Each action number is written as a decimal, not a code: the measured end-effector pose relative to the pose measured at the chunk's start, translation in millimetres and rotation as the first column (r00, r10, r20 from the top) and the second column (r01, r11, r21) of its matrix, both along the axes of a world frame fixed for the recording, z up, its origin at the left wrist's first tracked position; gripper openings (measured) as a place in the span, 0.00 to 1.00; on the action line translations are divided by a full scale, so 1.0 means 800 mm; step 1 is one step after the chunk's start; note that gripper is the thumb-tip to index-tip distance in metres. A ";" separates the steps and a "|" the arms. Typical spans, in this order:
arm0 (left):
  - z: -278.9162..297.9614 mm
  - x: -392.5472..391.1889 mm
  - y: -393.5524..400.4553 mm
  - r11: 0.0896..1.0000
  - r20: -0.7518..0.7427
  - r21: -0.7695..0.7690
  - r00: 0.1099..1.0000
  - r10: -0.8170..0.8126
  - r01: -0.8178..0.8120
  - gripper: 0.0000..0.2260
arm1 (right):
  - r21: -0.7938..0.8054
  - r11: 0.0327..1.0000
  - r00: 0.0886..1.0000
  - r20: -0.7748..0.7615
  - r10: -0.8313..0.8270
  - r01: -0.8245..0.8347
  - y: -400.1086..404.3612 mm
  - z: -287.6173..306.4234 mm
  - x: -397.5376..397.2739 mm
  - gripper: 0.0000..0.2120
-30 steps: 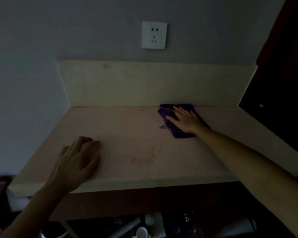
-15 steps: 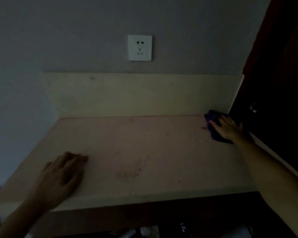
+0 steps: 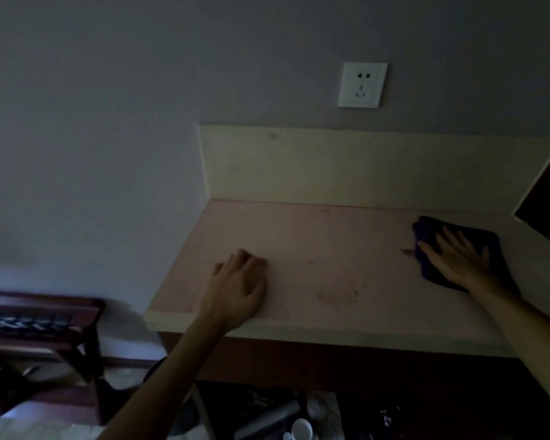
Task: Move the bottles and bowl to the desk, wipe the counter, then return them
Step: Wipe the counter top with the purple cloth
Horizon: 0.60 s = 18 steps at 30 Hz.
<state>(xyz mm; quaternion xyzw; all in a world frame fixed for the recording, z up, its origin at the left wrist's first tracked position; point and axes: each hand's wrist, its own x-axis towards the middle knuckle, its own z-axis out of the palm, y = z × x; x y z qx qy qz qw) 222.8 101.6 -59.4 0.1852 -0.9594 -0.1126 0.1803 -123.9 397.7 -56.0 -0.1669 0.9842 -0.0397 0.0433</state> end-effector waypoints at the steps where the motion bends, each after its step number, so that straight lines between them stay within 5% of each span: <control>1: 0.002 0.003 -0.001 0.998 -0.043 0.068 0.999 -0.008 0.010 0.22 | -0.006 0.999 0.999 -0.003 0.032 -0.032 -0.024 0.001 0.021 0.36; 5: 0.003 0.022 -0.013 0.968 -0.193 0.250 0.981 0.028 0.021 0.19 | -0.021 0.974 0.974 -0.041 0.223 -0.224 -0.149 0.004 0.115 0.36; 13: -0.008 0.093 -0.065 0.985 -0.233 0.163 0.968 0.093 -0.055 0.22 | -0.152 0.809 0.823 -0.069 0.564 -0.568 -0.397 0.003 0.285 0.33; 18: -0.020 0.102 -0.059 0.978 -0.288 0.197 0.949 0.126 -0.071 0.18 | -0.164 0.735 0.752 -0.092 0.653 -0.658 -0.445 0.000 0.315 0.33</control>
